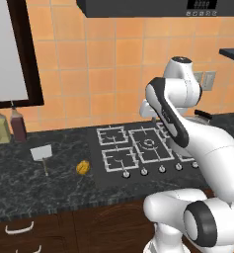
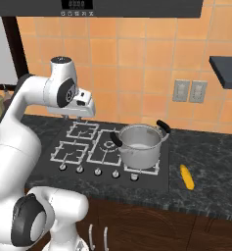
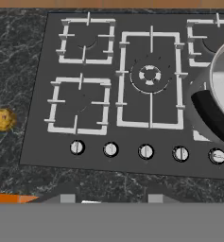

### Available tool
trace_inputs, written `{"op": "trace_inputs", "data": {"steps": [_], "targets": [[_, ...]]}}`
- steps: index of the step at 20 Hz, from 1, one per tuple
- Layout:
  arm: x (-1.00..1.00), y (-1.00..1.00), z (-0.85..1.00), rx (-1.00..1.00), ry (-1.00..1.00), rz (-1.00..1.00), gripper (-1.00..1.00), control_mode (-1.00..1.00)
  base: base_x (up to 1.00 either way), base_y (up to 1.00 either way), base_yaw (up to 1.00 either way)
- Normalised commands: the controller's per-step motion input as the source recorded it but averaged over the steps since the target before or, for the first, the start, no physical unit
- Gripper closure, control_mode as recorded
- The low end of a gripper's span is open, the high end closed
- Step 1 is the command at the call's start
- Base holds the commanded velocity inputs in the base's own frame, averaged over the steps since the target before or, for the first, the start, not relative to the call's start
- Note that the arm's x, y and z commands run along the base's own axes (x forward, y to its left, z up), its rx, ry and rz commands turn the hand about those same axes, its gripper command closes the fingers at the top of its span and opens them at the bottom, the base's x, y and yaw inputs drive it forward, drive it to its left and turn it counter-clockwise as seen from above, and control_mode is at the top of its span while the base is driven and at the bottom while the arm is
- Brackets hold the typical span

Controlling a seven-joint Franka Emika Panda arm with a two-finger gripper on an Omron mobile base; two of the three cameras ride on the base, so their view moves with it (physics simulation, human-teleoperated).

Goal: Put the corn and squash in the pot. Retrieve the spatula and lightly stir the vegetables in the pot.

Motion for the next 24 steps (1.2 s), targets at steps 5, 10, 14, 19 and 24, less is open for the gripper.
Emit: {"op": "trace_inputs", "data": {"steps": [5,10,14,19,24], "targets": [[0.0,0.0,0.0,0.0,0.0,0.0,-1.0,1.0,0.0,-0.16,0.0],[0.0,0.0,0.0,0.0,0.0,0.0,-1.0,1.0,0.0,-0.69,0.0],[0.0,0.0,0.0,0.0,0.0,0.0,-1.0,1.0,0.03,-0.72,0.0],[0.0,0.0,0.0,0.0,0.0,0.0,-1.0,1.0,0.19,-0.61,0.0],[0.1,-0.69,-0.03,0.02,0.01,0.0,-1.0,-1.0,0.0,0.0,0.0]]}}
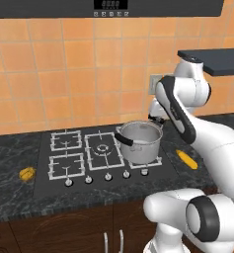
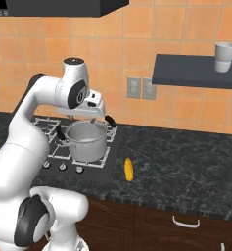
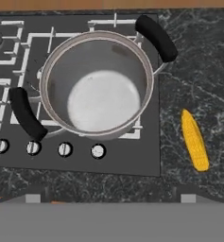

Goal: Put the corn and squash in the pot. Retrieve the spatula and lightly stir the vegetables in the pot.

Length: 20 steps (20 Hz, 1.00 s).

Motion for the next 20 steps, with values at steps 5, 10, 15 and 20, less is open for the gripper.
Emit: {"op": "trace_inputs", "data": {"steps": [5,10,15,20], "targets": [[0.0,-1.0,-0.3,0.0,0.09,0.0,-1.0,-1.0,0.0,0.0,0.0],[0.0,-0.95,-0.47,0.0,0.12,0.01,-1.0,-1.0,0.0,0.0,0.0],[0.0,-0.55,-0.65,0.03,-0.03,0.11,-1.0,-1.0,0.0,0.0,0.0],[0.01,-0.21,-0.66,0.1,-0.07,0.15,-1.0,-1.0,0.0,0.0,0.0]]}}
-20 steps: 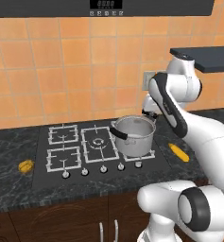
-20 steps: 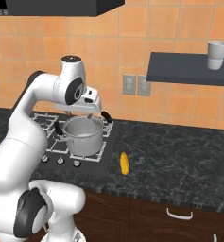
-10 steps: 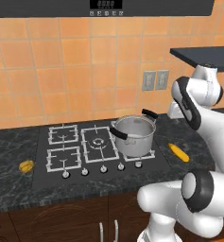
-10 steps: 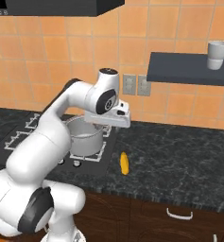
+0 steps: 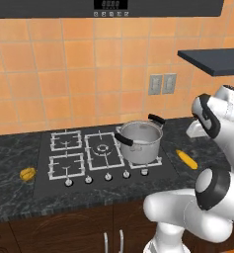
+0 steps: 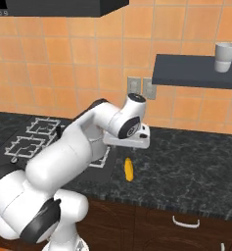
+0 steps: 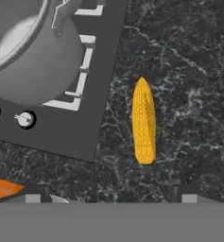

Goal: Put the corn and squash in the pot. Retrieve the spatula and lightly stir the vegetables in the pot.

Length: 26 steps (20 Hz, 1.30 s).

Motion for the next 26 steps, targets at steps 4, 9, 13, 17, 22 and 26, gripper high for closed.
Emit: {"op": "trace_inputs", "data": {"steps": [4,9,13,17,22,26], "targets": [[0.14,-0.01,-0.51,0.11,-0.02,0.11,-1.0,-1.0,0.0,0.0,0.0],[0.43,0.0,-0.39,0.06,0.0,0.1,-1.0,-1.0,0.0,0.0,0.0],[0.59,-0.06,-0.33,0.01,0.04,0.1,-1.0,-1.0,0.0,0.0,0.0],[0.28,-0.01,-0.48,0.0,0.0,0.06,-1.0,-1.0,0.0,0.0,0.0],[0.2,-0.08,-0.48,0.0,0.01,0.01,-1.0,-1.0,0.0,0.0,0.0],[0.28,-0.02,-0.39,0.0,0.0,0.01,-1.0,-1.0,0.0,0.0,0.0]]}}
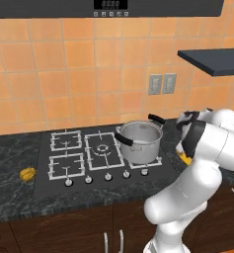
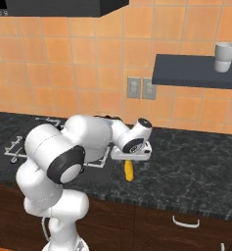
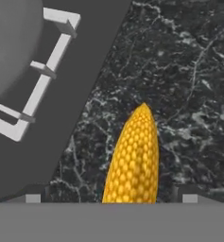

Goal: Put the corn and squash in the pot. Retrieve the spatula and lightly stir the vegetables in the pot.

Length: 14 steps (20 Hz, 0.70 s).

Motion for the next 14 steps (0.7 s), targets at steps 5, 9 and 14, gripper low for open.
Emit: {"op": "trace_inputs", "data": {"steps": [5,9,14], "targets": [[0.3,0.0,-0.33,0.0,0.0,0.0,-1.0,-1.0,0.0,0.0,0.0],[0.15,-0.03,-0.29,0.0,0.0,0.0,-1.0,-1.0,0.0,0.0,0.0],[0.03,0.0,-0.27,0.0,0.0,0.0,1.0,-1.0,0.0,0.0,0.0]]}}
